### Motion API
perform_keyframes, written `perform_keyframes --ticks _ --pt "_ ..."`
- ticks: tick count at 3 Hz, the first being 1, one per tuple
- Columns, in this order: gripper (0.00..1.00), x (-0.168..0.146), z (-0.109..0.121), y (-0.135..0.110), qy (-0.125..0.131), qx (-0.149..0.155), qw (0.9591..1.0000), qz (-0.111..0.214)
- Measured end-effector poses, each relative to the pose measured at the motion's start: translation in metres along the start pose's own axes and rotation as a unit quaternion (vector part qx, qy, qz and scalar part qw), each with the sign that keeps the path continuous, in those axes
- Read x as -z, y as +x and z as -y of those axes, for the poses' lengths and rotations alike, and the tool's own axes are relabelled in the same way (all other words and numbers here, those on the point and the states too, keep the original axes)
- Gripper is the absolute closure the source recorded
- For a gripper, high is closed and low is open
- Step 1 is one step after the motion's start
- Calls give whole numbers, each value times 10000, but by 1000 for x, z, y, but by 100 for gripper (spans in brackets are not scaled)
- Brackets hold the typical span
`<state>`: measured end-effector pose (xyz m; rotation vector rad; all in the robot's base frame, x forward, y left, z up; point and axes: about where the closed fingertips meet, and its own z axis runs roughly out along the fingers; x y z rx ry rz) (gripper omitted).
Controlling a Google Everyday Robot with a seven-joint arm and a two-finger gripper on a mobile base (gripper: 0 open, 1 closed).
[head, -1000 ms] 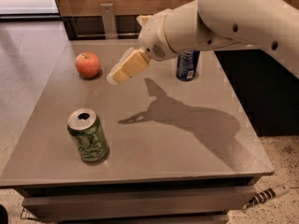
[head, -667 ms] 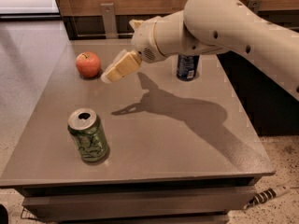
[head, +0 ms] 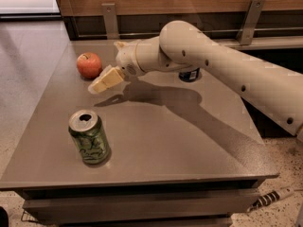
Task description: Pick apple
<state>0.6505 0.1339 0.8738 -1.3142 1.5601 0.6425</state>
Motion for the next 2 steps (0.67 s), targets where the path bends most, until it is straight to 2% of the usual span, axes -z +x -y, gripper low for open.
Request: perform_keyframes --ticks 1,2 --pt "0 -21 3 15 -29 -175 9997 195" --pt "0 -44 8 18 72 -391 9982 456"
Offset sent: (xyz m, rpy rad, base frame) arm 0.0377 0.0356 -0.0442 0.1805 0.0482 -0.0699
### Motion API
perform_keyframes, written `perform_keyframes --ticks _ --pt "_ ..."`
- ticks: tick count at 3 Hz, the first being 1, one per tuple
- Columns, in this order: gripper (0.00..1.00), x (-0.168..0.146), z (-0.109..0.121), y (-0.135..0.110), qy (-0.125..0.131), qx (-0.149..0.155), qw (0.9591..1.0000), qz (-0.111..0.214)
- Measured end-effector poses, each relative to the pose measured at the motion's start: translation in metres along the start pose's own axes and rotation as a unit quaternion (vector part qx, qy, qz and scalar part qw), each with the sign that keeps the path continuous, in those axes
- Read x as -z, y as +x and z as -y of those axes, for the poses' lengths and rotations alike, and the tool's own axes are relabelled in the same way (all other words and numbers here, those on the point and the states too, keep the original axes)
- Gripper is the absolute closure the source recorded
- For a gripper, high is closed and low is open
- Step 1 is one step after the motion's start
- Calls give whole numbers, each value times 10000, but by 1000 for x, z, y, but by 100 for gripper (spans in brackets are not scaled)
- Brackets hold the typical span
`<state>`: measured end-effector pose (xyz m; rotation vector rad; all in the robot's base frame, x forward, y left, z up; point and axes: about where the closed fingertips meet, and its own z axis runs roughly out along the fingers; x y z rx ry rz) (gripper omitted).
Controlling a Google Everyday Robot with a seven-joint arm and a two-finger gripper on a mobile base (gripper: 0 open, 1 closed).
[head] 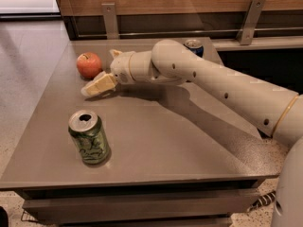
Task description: Pick apple
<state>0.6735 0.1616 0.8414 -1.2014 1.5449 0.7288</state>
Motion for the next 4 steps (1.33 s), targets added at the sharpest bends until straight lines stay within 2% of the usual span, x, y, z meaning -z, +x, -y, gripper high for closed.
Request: perform_keyframes --ticks 1,2,3,4 --pt "0 -12 4 -9 94 -50 9999 136" --pt "0 -22 4 -17 80 -119 9997 222" --pt "13 -30 -1 -17 41 -242 9992 309" --pt "36 -31 -2 -18 22 -238 9992 310"
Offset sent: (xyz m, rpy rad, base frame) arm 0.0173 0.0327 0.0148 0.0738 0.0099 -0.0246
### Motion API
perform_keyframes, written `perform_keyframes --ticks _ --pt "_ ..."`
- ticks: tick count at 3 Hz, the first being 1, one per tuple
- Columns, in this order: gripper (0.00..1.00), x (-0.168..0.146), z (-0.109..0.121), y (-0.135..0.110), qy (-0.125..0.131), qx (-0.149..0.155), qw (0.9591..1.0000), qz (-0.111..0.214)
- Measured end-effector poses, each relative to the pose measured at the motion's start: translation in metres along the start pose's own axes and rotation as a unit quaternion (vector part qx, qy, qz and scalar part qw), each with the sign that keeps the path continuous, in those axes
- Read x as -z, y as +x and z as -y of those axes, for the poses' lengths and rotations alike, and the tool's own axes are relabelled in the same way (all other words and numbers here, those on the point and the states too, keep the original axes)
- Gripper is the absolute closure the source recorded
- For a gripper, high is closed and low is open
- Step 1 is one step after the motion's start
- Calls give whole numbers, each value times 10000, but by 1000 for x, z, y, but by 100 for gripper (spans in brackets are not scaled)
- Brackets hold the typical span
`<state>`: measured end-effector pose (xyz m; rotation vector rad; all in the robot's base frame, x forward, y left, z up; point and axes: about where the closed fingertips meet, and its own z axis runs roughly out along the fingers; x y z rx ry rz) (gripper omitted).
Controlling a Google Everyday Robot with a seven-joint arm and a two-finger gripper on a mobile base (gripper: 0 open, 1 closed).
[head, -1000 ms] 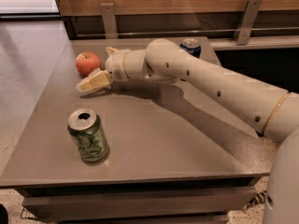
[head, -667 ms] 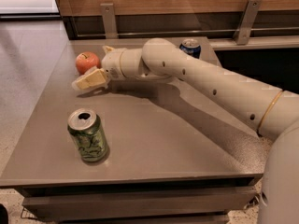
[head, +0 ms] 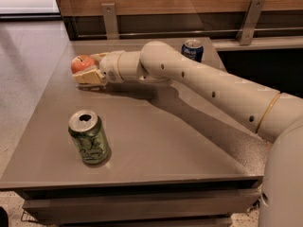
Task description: Pick apple
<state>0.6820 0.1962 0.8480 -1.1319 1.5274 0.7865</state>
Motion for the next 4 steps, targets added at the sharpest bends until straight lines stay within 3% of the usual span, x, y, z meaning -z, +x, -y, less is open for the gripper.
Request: perform_keyframes --ticks 1,2,3,4 --pt "67 -3 -2 0 -27 3 10000 1" --pt "91 -4 -4 -1 -43 4 10000 3" --pt "100 -6 -6 -1 -60 5 10000 4" --pt "100 -6 -6 -1 -60 5 10000 4"
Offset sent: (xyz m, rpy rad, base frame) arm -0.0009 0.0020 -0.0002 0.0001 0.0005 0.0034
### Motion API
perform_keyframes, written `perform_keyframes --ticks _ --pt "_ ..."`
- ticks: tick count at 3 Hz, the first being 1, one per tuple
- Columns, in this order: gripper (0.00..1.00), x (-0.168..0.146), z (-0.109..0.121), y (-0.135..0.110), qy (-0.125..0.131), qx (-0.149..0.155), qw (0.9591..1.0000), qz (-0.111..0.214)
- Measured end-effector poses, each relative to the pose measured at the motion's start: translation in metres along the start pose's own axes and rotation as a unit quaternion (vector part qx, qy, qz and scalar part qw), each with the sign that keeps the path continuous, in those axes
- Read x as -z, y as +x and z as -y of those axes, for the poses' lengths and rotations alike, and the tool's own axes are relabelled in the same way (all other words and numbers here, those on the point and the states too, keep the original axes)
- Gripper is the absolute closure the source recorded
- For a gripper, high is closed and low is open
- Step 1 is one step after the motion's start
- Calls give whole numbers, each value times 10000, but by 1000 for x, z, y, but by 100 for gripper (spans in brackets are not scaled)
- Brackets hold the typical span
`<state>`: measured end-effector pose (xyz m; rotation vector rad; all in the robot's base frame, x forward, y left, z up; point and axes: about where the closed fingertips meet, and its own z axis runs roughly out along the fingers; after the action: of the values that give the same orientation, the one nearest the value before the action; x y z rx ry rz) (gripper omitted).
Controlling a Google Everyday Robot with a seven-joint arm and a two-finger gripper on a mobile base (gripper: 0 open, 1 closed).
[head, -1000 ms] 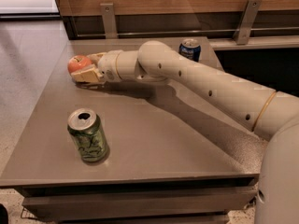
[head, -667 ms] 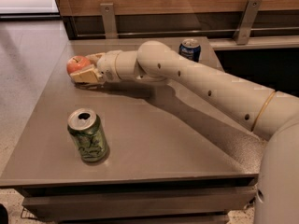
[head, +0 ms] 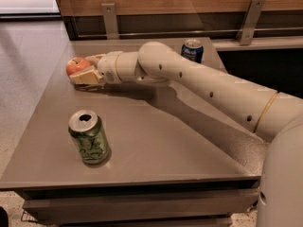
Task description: Pick apple
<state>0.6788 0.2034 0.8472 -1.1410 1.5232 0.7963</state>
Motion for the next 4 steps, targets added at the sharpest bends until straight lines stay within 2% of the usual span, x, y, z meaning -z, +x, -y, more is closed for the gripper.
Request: perform_keyframes --ticks 1,4 --pt "100 8 1 -22 4 95 9999 -53" --pt "100 59 5 -99 220 511 9983 192"
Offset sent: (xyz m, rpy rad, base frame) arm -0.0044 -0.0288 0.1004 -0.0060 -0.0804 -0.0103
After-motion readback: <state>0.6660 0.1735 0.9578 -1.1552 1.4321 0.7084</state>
